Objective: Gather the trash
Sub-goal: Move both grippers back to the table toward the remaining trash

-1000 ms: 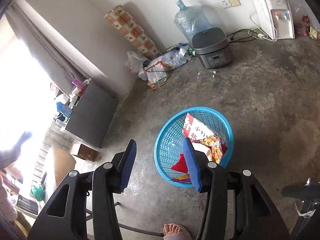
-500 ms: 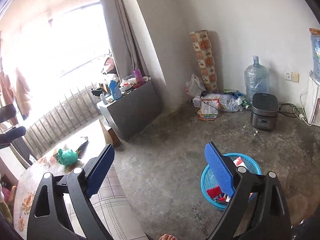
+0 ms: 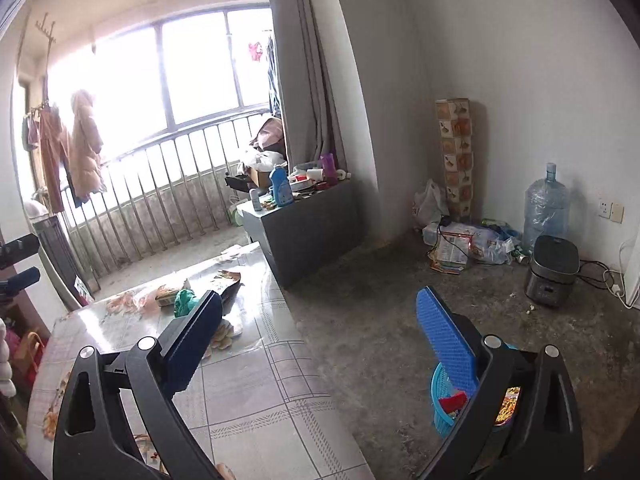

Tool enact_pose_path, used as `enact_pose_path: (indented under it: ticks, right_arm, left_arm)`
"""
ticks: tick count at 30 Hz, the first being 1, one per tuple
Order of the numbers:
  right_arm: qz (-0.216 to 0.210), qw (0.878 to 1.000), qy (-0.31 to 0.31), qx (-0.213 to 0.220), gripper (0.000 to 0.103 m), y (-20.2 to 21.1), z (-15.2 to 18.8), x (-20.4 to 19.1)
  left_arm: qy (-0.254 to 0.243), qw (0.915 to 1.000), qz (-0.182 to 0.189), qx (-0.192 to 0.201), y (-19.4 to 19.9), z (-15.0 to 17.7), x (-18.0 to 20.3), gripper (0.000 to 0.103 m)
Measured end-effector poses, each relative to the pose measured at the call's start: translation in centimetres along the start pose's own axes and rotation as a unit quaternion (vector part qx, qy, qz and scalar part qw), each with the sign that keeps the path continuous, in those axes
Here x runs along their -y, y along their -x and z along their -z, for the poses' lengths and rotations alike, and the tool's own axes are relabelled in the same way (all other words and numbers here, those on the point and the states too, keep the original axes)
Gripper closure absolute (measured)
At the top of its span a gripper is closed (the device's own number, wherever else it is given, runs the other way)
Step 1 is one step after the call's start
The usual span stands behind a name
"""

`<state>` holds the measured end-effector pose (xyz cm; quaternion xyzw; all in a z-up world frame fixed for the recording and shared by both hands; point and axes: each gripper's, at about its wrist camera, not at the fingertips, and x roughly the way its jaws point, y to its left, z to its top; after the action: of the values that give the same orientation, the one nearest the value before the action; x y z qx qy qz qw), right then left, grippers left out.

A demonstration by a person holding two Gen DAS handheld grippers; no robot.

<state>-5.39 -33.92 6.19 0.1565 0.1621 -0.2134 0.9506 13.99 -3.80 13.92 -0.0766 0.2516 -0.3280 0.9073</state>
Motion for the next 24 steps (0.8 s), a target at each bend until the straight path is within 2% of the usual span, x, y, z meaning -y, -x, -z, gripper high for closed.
enact_pose_path:
  ticks: [3, 6, 11, 14, 16, 18, 20, 24]
  right_arm:
    - [-0.045, 0.998, -0.021, -0.028, 0.008, -0.5, -0.2, -0.8]
    - [-0.077, 0.996, -0.015, -0.047, 0.008, -1.5, -0.1, -2.2]
    - [-0.143, 0.985, -0.022, -0.098, 0.008, -5.3, -0.2, -4.4]
    - [-0.168, 0.977, -0.027, -0.131, 0.008, -8.3, -0.6, -5.7]
    - [-0.182, 0.971, -0.034, -0.153, 0.01, -10.8, -1.0, -6.6]
    - [-0.195, 0.964, -0.043, -0.175, 0.012, -13.9, -1.5, -7.2]
    - [-0.204, 0.958, -0.053, -0.195, 0.014, -17.3, -2.0, -7.9]
    - [-0.198, 0.949, -0.065, -0.235, 0.018, -25.0, -2.1, -9.5]
  left_arm:
    - [0.022, 0.9993, -0.025, 0.014, 1.2, -0.5, -2.7, 0.009]
    - [0.047, 0.9981, -0.038, 0.011, 1.5, -0.4, -5.4, 0.009]
    - [0.057, 0.9971, -0.05, -0.008, -0.2, -0.3, -8.8, 0.009]
    - [0.059, 0.9969, -0.05, -0.015, -2.2, -0.8, -10.8, 0.009]
    - [0.053, 0.9973, -0.047, -0.02, -4.4, -1.6, -11.9, 0.015]
    - [0.051, 0.9973, -0.039, -0.036, -7.1, -2.5, -13.0, 0.033]
    - [0.056, 0.9967, -0.028, -0.051, -10.3, -3.3, -14.4, 0.047]
    - [0.034, 0.9947, -0.044, -0.087, -17.7, -5.1, -16.5, 0.059]
